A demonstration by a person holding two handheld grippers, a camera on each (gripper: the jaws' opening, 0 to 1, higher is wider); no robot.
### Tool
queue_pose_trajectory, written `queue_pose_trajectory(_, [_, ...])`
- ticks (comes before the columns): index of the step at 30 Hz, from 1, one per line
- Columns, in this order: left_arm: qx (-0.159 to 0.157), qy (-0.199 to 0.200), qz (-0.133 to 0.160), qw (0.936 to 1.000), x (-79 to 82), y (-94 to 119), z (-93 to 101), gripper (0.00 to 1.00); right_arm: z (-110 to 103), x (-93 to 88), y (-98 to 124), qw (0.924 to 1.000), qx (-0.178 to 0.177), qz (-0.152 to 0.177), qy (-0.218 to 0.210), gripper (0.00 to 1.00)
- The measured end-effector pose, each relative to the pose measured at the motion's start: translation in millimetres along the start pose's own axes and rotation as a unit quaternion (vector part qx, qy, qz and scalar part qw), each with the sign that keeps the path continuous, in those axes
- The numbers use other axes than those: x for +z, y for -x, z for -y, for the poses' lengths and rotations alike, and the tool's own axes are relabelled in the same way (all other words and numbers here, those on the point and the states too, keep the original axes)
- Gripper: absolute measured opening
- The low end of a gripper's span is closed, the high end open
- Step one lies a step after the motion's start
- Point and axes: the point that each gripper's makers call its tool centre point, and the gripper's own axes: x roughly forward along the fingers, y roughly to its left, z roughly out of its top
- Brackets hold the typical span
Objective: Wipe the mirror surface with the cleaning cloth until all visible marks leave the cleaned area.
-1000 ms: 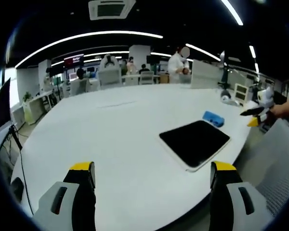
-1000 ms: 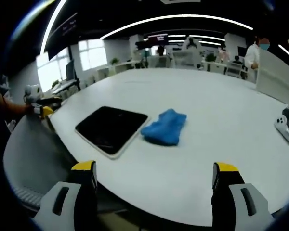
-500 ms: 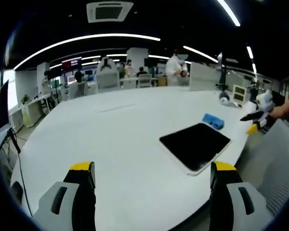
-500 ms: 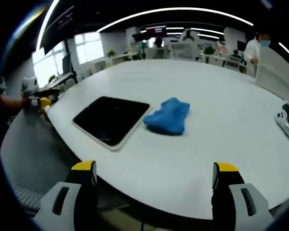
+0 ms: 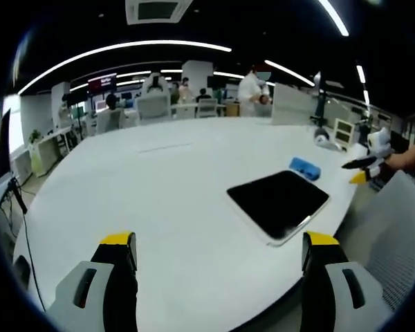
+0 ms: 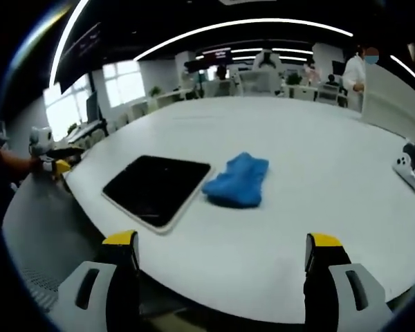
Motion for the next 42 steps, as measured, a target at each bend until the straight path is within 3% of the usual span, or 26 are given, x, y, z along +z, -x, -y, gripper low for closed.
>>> queue_pose_trajectory(7, [-0.004,0.003,-0.015,0.9999,-5.5,-2.6,1.0,1.00,7.8,1.7,2.4,0.9998,-0.009,0.012,-0.015,1.00])
queue_pose_trajectory(12, [0.001,0.007,-0.011,0.9999,-5.1,-1.2,-1.8,1.00,0.0,0.5,0.6,0.9997,0.001,0.005,-0.022,1.00])
queue_pose_trajectory(21, [0.000,0.025,-0.007,0.9997,-3.5,-0.3,-1.9,1.00,-1.9,5.9,1.1,0.9997,0.000,0.022,-0.013,1.00])
queue_pose_trajectory(23, [0.013,0.015,0.000,0.9998,1.4,0.8,-6.1,1.00,-1.6,5.0,0.9,0.9997,-0.003,0.020,-0.013,1.00])
queue_pose_trajectory(30, [-0.002,0.037,-0.003,0.9993,11.1,-0.3,-5.0,0.99,-7.0,5.8,1.2,0.9996,0.001,0.020,-0.021,1.00])
queue_pose_trajectory(32, [-0.002,0.014,0.004,0.9999,15.6,-0.6,-4.7,1.00,-6.5,6.4,0.6,0.9995,0.002,0.021,-0.024,1.00])
queue_pose_trajectory(39, [0.014,0.033,0.002,0.9994,9.1,-3.9,-10.9,0.99,-3.5,12.6,-0.6,0.9996,0.001,0.022,-0.015,1.00])
queue_pose_trajectory(40, [0.015,0.031,-0.001,0.9994,7.7,-4.5,-10.8,0.99,-3.3,13.1,-0.6,0.9997,0.001,0.022,-0.013,1.00])
queue_pose_trajectory(42, [0.012,-0.027,-0.011,0.9995,4.1,-5.4,-7.6,0.99,-0.6,13.2,-1.0,0.9997,0.001,0.022,-0.011,1.00])
